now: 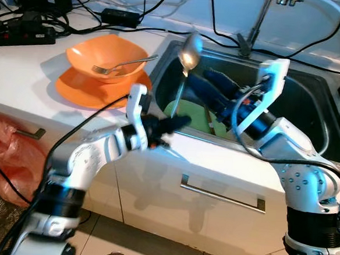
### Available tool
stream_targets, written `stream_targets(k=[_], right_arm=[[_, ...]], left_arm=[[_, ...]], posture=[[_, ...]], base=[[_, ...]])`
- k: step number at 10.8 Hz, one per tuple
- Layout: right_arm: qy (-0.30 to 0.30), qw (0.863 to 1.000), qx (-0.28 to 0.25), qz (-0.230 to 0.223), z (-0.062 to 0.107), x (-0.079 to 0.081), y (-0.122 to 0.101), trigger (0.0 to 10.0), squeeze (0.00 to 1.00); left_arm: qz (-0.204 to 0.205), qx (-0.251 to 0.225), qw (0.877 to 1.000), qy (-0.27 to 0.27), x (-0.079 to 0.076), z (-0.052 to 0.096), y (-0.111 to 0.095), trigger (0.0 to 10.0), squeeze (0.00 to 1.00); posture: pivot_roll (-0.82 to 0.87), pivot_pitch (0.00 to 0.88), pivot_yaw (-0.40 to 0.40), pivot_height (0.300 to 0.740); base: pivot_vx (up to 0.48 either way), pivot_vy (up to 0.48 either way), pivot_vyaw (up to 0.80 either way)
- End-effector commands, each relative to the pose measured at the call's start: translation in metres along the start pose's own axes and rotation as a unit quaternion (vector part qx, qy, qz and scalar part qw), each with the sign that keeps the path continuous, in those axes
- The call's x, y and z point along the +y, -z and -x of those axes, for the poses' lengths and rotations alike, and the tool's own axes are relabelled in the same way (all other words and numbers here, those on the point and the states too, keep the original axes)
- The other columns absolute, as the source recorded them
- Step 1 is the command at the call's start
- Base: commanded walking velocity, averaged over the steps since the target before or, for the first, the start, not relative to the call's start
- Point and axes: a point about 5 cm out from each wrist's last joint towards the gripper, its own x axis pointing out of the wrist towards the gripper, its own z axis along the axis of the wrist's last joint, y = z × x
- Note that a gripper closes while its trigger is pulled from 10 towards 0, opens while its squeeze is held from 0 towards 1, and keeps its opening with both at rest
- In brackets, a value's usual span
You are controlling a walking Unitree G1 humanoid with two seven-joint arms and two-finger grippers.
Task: Kitchen organization
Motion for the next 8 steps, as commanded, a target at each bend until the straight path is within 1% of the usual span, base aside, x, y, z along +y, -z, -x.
stream_targets(k=[1,3,4,5,7,8], right_arm=[[0.003,1.000,-0.009,-0.011,0.000,-0.001,-0.005,10.0,0.00],[0.007,0.999,-0.008,-0.041,0.001,-0.004,-0.004,10.0,0.00],[0.007,0.999,-0.006,-0.045,0.002,-0.004,-0.004,10.0,0.00],[0.000,0.997,0.011,-0.074,0.002,-0.006,0.004,10.0,0.00],[-0.017,0.994,0.010,-0.112,0.001,-0.008,0.006,10.0,0.00],[-0.030,0.992,0.015,-0.124,0.001,-0.008,0.007,10.0,0.00]], left_arm=[[-0.012,0.006,0.999,0.035,-0.010,-0.002,-0.002,0.0,0.00],[-0.032,0.010,0.997,0.069,-0.017,0.002,-0.003,0.0,0.00],[-0.033,0.010,0.997,0.074,-0.018,0.002,-0.003,0.0,0.00],[-0.035,0.008,0.995,0.090,-0.020,0.004,-0.004,0.0,0.00],[-0.033,0.010,0.995,0.097,-0.022,0.002,-0.002,0.0,0.00],[-0.033,0.011,0.994,0.100,-0.022,0.001,-0.001,0.0,0.00]], posture=[[0.06,0.044,-0.030,0.740],[0.06,0.044,-0.033,0.740],[0.06,0.044,-0.036,0.740],[0.06,0.044,-0.036,0.740],[0.06,0.041,-0.038,0.740],[0.06,0.041,-0.038,0.740]], base=[[0.000,0.000,0.00],[0.000,0.000,0.00],[0.000,0.000,0.00],[0.000,0.000,0.00],[0.000,0.000,0.00],[0.000,0.000,0.00]])
